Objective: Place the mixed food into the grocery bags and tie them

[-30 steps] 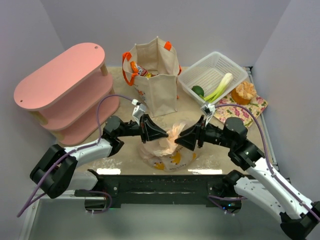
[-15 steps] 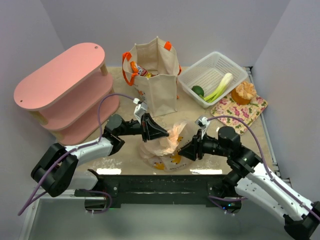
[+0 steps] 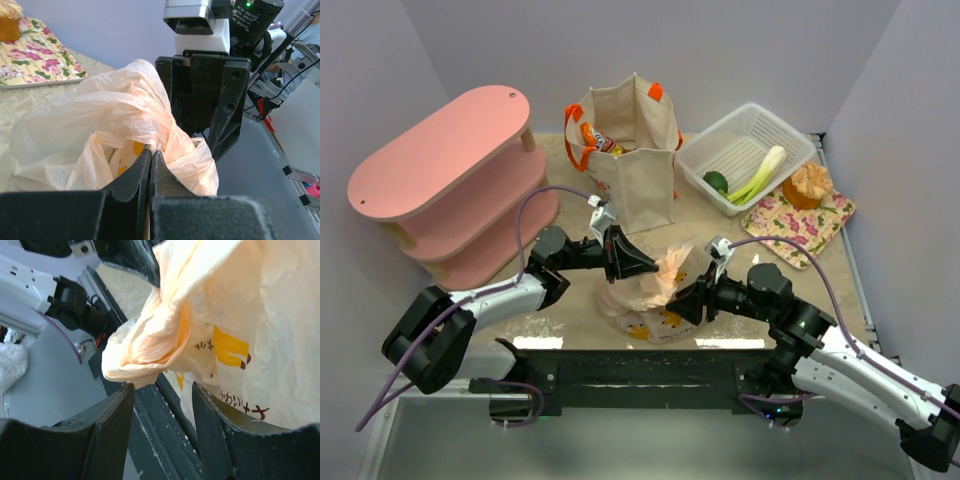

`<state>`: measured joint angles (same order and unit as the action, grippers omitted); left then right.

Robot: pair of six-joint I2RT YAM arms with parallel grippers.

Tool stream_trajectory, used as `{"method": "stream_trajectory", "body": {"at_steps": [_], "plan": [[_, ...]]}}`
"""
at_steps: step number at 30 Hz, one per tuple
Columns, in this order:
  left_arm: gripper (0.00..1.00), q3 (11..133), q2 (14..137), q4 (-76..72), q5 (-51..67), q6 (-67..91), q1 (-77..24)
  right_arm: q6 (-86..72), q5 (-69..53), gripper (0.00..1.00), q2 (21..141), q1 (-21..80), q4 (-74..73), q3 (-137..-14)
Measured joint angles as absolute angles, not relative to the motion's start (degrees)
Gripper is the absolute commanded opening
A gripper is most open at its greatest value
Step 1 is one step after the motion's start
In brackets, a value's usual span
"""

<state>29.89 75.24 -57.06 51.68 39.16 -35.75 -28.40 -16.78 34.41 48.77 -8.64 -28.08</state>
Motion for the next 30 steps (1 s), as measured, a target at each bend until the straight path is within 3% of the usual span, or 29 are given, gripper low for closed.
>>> {"method": "stream_trajectory", "body": {"at_steps": [18,30], "plan": [[0.0,30.46,75.35,-56.18,51.37,38.35,-35.75,-30.89,-15.46,0.54,35.2,51.16,-1.45,-26.65],[0.0,30.76,75.44,-56.05,51.2,38.35,-35.75,-32.21,-12.88,0.44,36.77,52.75,0.97,-26.06]]}}
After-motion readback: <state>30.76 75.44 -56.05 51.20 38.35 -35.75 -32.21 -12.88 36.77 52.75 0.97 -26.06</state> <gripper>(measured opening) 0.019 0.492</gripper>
